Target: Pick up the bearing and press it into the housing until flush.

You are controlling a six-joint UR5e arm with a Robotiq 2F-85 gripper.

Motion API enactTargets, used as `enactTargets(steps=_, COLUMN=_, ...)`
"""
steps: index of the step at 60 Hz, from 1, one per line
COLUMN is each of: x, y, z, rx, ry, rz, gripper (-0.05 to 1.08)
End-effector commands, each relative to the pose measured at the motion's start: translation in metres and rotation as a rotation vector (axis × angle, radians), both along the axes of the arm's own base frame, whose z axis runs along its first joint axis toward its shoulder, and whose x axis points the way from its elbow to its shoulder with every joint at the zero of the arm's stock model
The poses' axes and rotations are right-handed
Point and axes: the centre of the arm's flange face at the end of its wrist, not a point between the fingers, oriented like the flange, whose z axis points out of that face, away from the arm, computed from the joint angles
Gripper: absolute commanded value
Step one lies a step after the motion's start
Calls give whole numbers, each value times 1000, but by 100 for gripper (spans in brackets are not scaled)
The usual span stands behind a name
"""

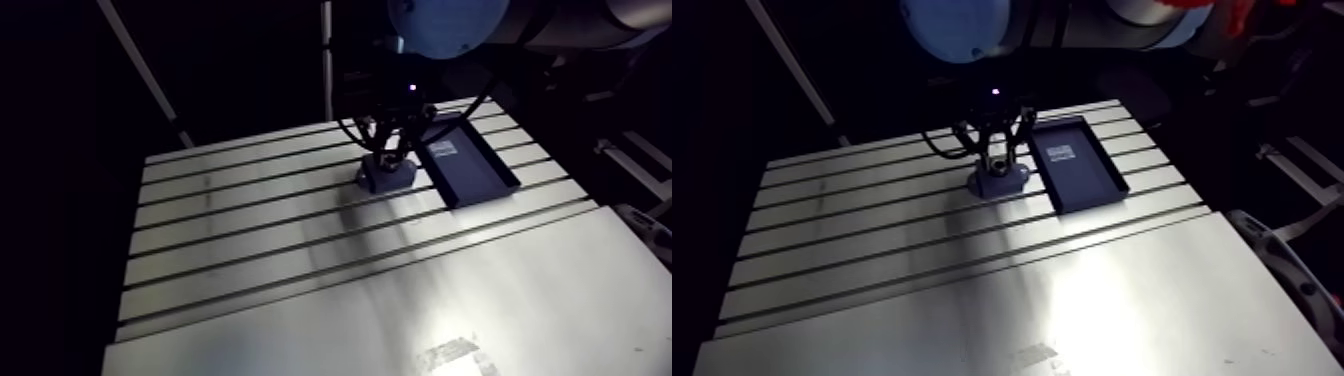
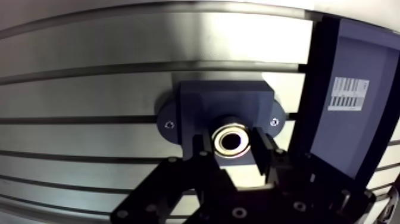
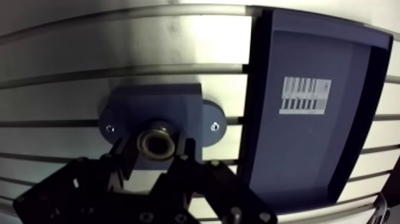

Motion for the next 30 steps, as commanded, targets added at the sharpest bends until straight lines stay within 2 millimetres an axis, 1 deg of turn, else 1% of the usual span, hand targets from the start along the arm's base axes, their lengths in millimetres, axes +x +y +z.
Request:
enactTargets(steps=1, x=0, y=0, z=-1, rx=0, ry=-2, rz=0, gripper=65)
enactTargets(steps=30, x=0, y=-2, z=0, rx=0, ry=0, rz=3, gripper=65)
